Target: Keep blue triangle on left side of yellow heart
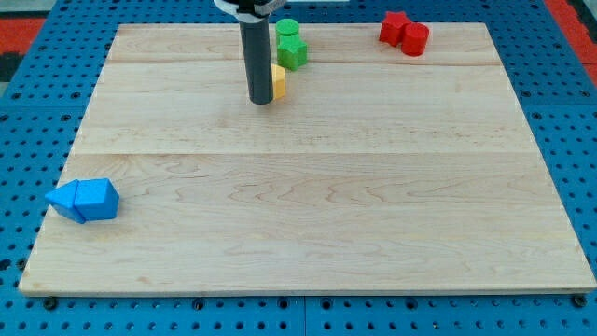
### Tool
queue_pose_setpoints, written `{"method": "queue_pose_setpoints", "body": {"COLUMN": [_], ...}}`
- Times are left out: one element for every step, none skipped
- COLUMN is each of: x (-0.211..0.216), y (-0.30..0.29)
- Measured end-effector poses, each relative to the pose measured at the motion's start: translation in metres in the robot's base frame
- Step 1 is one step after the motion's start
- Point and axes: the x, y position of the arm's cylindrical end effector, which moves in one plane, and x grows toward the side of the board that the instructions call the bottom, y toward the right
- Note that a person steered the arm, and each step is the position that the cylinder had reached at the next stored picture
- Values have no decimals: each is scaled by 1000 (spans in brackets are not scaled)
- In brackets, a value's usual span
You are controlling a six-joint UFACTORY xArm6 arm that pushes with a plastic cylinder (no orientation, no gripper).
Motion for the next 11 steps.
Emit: {"method": "queue_pose_setpoints", "body": {"x": [-18, -8, 108, 203, 256, 260, 252, 230, 192, 163, 158], "y": [0, 10, 14, -64, -181, -250, -252, -252, -242, -187, -121]}}
